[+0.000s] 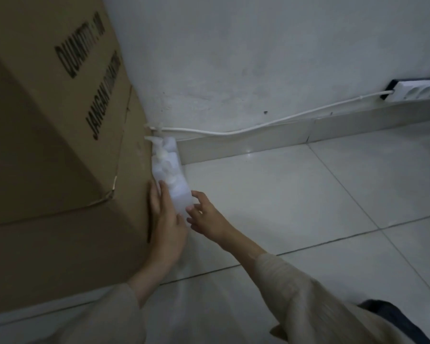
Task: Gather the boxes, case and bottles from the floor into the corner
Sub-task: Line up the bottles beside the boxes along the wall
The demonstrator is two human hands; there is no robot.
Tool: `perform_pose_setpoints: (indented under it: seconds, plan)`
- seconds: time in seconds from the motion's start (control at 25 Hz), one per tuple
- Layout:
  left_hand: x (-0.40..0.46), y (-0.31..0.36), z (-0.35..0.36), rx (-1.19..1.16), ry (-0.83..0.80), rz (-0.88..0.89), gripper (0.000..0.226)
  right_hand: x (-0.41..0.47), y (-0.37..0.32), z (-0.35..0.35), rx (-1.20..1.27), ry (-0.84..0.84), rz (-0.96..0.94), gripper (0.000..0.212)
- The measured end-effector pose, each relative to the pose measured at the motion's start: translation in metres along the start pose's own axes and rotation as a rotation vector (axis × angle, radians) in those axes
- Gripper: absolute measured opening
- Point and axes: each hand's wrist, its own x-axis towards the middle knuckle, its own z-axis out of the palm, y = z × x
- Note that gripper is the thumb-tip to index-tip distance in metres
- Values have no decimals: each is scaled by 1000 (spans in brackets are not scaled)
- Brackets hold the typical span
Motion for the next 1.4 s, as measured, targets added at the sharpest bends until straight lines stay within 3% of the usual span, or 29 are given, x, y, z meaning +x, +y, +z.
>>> perform_pose_setpoints:
  seconds: [0.08,0.2,0.48,0.8,0.96,1.12,1.28,1.4]
  plan:
    - [-11,-1,0,19,35,91,69,11,3,12,12,57,-9,42]
    - [-12,-2,-3,23,-87,79,66,20,2,21,144,72,-12,24]
    - [2,-3,-2,-22,-143,7,65,19,-4,4,271,-25,91,31]
    - [-17,18,13,-60,-159,-43,68,-40,2,-59,-183,-81,146,30]
    - [-41,35,30,-63,-392,7,63,-105,15,-102,-382,-83,107,27]
    - [-72,52,50,-47,-775,170,55,-190,38,-139,-347,199,69,22]
    - [-109,64,74,21,-1075,259,53,-278,67,-150,-418,689,82,31]
    - [-142,68,91,74,-1213,225,58,-328,96,-134,-318,1020,220,36]
